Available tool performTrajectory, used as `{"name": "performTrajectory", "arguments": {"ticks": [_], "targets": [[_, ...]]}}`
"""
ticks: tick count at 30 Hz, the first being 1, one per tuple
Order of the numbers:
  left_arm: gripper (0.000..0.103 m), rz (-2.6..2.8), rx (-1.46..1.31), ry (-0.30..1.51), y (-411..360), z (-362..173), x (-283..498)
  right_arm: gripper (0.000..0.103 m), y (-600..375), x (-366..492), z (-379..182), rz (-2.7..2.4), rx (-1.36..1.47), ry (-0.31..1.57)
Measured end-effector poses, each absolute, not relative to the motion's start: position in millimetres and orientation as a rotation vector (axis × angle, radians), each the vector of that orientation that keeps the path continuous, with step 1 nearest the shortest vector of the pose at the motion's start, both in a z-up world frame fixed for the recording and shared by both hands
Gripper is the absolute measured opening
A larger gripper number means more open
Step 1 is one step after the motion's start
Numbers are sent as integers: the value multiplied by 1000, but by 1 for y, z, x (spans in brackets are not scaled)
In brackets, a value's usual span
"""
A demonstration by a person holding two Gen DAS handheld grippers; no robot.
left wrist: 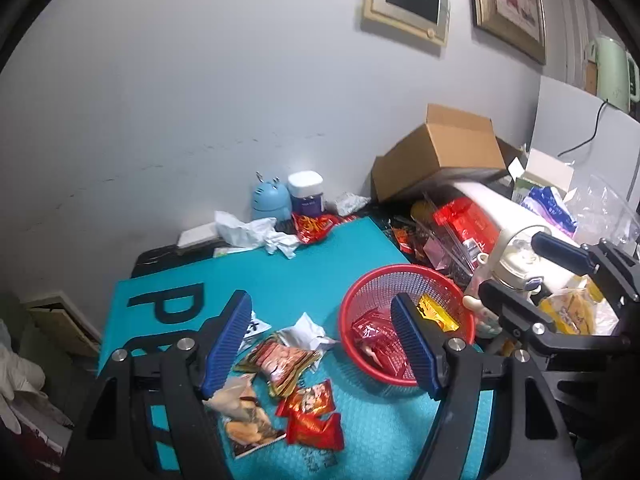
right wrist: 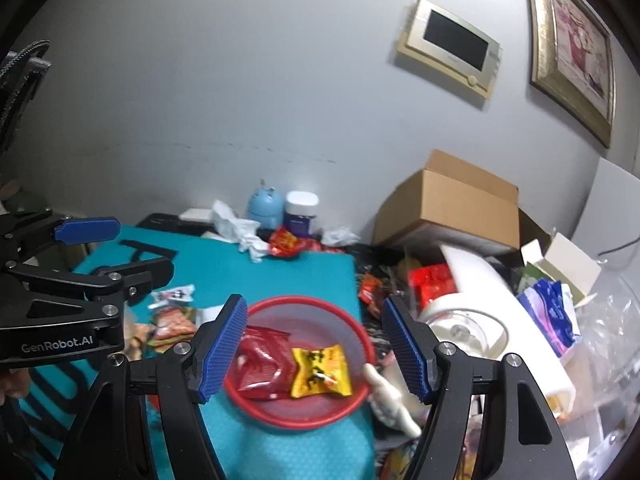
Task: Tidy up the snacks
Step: 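Move both tools back over the remaining snacks on the mat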
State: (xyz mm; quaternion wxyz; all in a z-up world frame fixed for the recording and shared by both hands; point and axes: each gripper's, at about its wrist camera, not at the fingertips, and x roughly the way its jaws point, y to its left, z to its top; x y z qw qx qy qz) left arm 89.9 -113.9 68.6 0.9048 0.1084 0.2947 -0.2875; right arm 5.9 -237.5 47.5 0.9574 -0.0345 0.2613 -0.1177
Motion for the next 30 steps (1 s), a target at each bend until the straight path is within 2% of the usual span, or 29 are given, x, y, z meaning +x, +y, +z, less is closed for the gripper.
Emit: {"name": "performTrajectory", "arguments": {"ticks": [14, 30], "targets": [[71, -478, 185, 538, -53, 90, 31, 71, -191, -24, 62, -67, -70, 477], [71, -396, 118, 594, -3, 67, 25, 72, -146, -16, 35, 93, -70, 543]]}}
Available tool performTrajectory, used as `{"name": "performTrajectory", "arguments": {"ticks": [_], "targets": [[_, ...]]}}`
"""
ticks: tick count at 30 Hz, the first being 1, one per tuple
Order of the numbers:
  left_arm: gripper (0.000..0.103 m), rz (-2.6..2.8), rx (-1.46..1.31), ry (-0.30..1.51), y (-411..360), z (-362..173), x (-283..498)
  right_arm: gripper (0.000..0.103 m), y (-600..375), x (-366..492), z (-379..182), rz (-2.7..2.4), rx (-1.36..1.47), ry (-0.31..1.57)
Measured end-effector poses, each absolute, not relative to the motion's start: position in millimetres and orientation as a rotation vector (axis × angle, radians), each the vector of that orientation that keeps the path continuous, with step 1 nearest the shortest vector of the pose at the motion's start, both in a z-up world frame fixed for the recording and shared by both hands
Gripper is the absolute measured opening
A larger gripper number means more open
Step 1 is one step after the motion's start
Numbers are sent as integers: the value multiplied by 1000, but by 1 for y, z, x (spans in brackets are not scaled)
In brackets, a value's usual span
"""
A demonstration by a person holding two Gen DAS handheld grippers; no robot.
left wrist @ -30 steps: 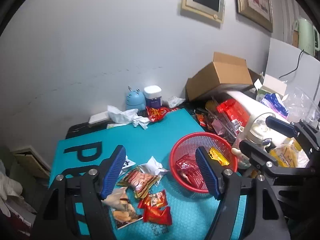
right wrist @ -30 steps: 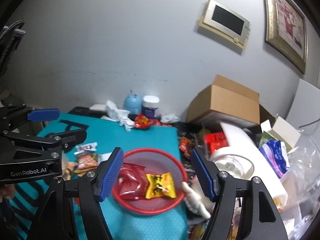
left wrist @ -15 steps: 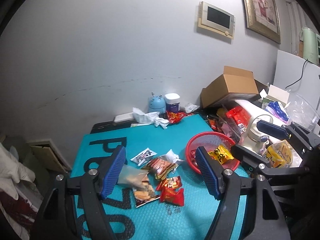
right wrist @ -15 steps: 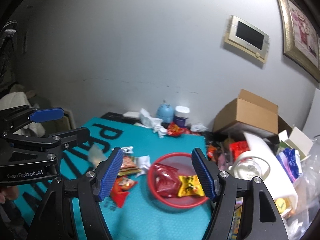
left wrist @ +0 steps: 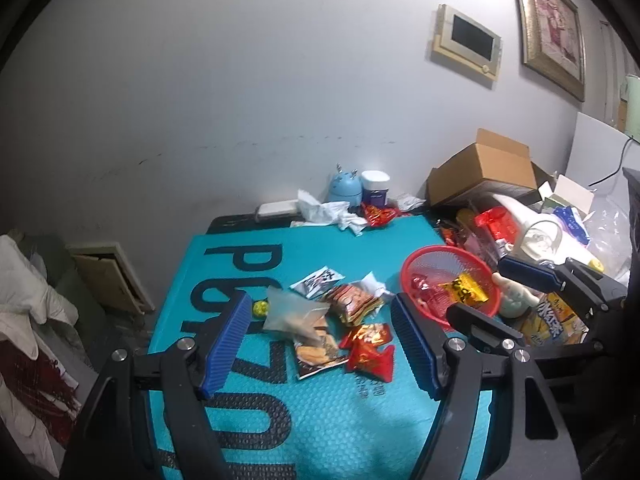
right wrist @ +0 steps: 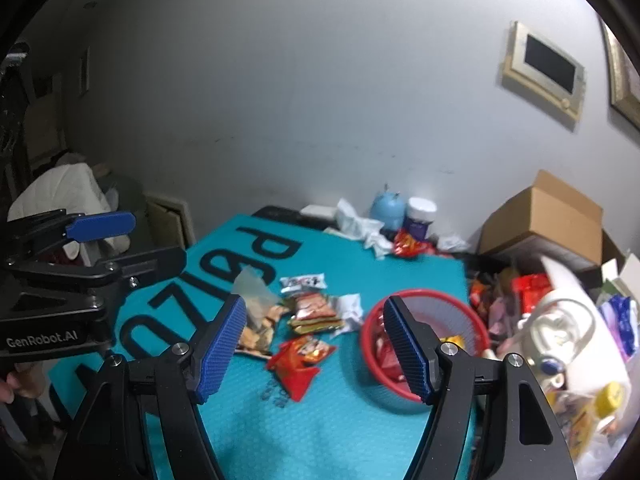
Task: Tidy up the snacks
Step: 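Move both tools back over the remaining snacks on the mat, then grasp the clear cracker zip bag with the left tool while the right tool grasps the red-gold candy packet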
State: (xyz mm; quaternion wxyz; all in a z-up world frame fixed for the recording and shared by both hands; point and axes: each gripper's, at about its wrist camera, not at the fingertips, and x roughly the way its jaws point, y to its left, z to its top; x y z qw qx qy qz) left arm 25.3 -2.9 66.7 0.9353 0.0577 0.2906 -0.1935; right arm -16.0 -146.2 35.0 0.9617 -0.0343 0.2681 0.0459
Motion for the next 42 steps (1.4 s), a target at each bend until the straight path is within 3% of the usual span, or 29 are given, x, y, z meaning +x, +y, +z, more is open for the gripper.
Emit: {"name": "performTrajectory", "arguments": {"ticks": [42], "targets": [[71, -425, -15, 969, 12, -82, 117, 72, -147, 82, -128, 240, 41, 927]]}}
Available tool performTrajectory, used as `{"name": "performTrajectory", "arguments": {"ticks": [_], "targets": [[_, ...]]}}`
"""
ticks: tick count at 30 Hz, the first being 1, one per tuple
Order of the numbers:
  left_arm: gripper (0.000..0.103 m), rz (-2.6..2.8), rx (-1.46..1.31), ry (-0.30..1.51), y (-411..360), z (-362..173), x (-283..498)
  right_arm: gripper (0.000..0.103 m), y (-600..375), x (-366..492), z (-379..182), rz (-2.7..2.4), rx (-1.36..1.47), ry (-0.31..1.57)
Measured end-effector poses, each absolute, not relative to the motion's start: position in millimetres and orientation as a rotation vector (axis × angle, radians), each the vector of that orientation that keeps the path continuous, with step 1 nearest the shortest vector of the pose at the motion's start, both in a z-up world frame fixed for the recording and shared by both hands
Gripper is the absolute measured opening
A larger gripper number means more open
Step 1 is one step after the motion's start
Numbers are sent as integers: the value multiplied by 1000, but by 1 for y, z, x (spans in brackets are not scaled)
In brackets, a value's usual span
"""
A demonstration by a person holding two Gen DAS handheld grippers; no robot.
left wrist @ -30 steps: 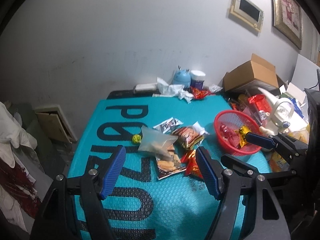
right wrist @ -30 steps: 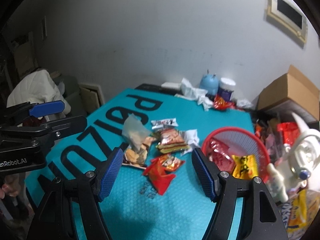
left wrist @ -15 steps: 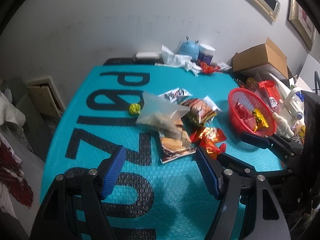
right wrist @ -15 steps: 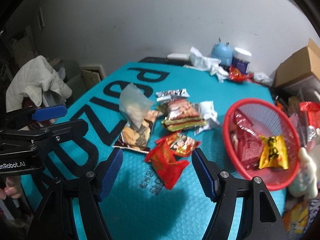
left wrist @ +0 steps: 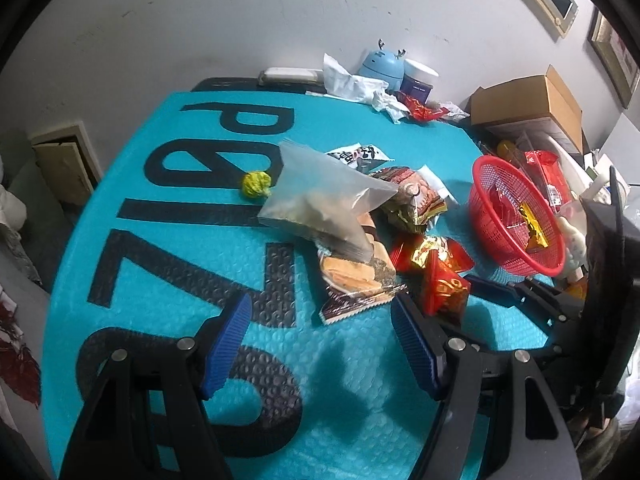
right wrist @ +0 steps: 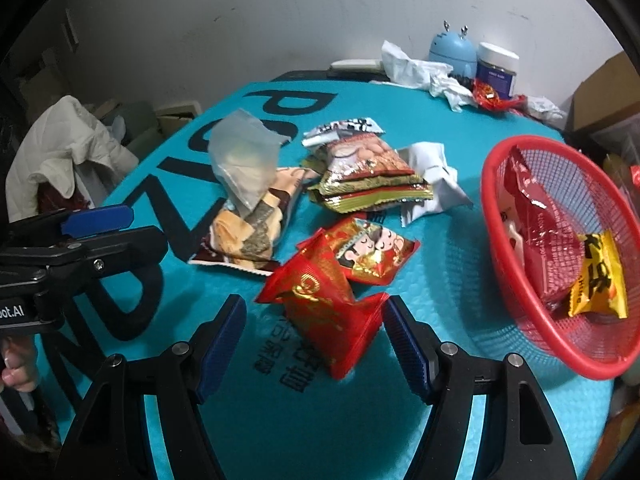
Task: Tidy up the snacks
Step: 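Grasp the clear cracker zip bag with the left tool while the right tool grasps the red-gold candy packet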
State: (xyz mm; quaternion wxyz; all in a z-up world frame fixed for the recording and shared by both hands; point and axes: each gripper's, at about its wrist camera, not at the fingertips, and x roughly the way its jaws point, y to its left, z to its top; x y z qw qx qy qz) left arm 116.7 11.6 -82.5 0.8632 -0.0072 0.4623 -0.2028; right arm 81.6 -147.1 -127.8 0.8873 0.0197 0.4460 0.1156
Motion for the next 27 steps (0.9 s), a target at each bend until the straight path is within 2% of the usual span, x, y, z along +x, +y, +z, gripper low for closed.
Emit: {"name": "performTrajectory", "arguments": {"ticks": [2, 3, 4, 7, 9, 24, 25, 26, 27], "targets": [[71, -439, -20, 981, 5, -85, 122, 71, -149, 83, -132, 238, 46, 932], [71, -443, -20, 985, 3, -86, 124, 67, -150, 84, -134, 239, 51, 933], [71, -446, -19, 990, 0, -87, 126, 57, -153, 85, -136, 238, 59, 934], [71, -448, -12, 1012, -10, -92, 134, 42, -159, 84, -137, 236, 69, 919], [71, -443, -14, 1030, -14, -97, 139, 38, -164, 83, -137, 237, 86, 908], [71, -406, -9, 1105, -43, -122, 167, 38, -178, 81, -138, 276, 131, 880], [68, -407, -8, 1093, -42, -121, 166, 38, -179, 81, -138, 277, 136, 881], [53, -411, -3, 1085, -43, -121, 165, 38, -180, 82, -138, 277, 138, 882], [53, -410, 0, 1087, -43, -122, 164, 38, -180, 82, -138, 275, 136, 882]]}}
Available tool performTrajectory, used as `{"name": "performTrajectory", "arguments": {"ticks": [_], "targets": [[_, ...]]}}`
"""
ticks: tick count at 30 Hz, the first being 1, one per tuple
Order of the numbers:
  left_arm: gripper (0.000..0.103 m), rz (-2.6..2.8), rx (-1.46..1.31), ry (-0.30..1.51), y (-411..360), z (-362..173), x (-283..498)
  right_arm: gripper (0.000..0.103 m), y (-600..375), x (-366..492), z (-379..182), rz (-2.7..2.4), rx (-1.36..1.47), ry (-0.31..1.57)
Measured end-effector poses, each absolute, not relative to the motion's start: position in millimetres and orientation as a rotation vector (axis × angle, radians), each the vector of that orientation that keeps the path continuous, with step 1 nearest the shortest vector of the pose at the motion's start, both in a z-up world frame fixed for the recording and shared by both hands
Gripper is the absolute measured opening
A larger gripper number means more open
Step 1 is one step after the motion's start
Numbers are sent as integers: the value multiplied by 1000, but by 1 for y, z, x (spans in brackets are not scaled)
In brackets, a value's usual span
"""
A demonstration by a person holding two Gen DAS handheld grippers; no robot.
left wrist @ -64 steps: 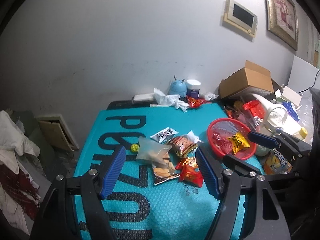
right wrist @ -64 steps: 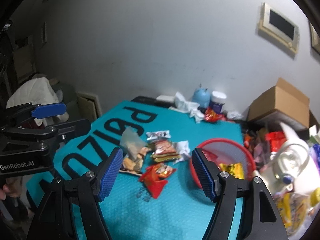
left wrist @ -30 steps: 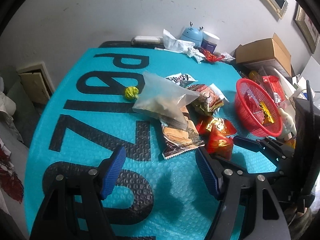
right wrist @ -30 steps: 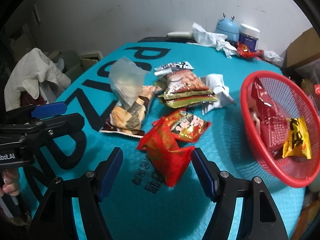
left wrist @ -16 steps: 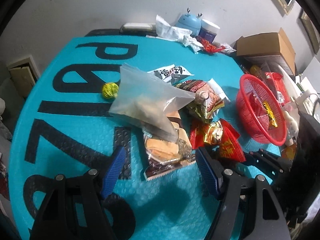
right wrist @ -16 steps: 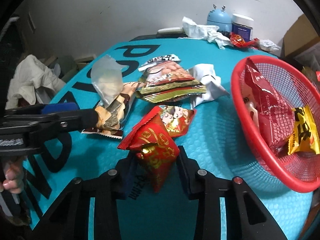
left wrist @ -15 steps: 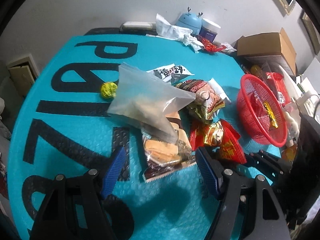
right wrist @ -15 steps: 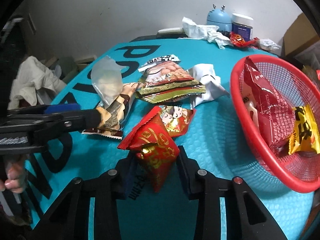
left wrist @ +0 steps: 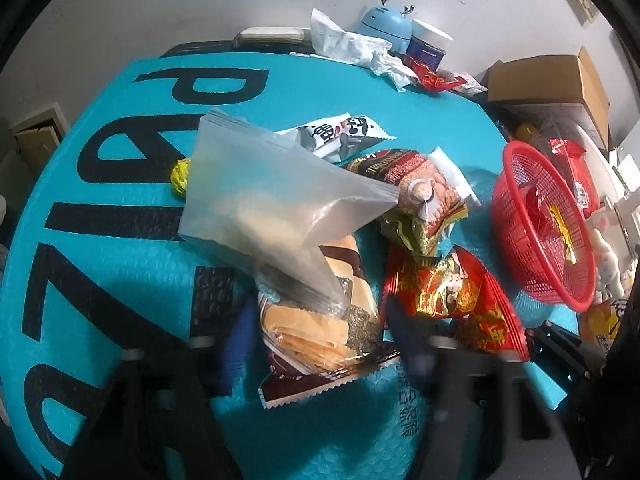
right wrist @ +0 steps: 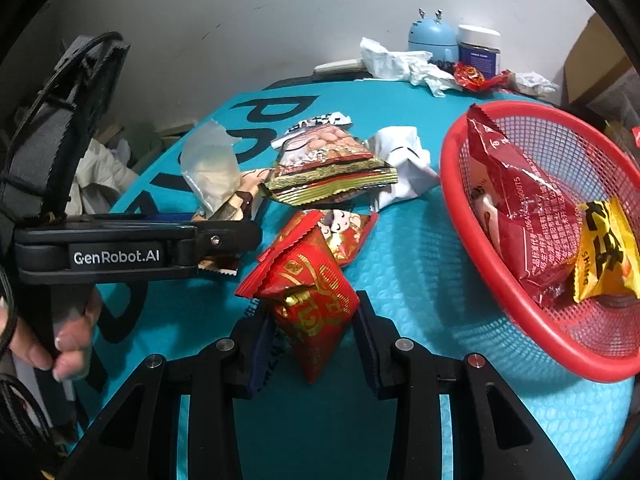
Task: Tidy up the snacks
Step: 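Grasp the clear cracker zip bag with the left tool while the right tool grasps the red-gold candy packet, then carry the zip bag and red-gold packet toward the red basket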
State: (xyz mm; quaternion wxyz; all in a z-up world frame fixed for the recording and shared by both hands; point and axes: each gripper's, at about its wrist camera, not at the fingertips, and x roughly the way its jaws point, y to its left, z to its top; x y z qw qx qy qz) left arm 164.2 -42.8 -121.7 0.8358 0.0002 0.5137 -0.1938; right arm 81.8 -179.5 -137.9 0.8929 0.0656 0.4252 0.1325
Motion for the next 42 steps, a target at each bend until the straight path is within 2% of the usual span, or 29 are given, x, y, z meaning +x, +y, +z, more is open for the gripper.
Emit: {"name": "performTrajectory", "arguments": {"ticks": [27, 40, 42], "targets": [[52, -460, 38, 1152, 0, -121, 51, 37, -162, 20, -135, 316, 74, 948], [58, -416, 136, 1050, -17, -126, 46, 38, -163, 15, -134, 315, 75, 950], [52, -404, 137, 1040, -16, -125, 46, 38, -164, 14, -134, 315, 77, 949]]}}
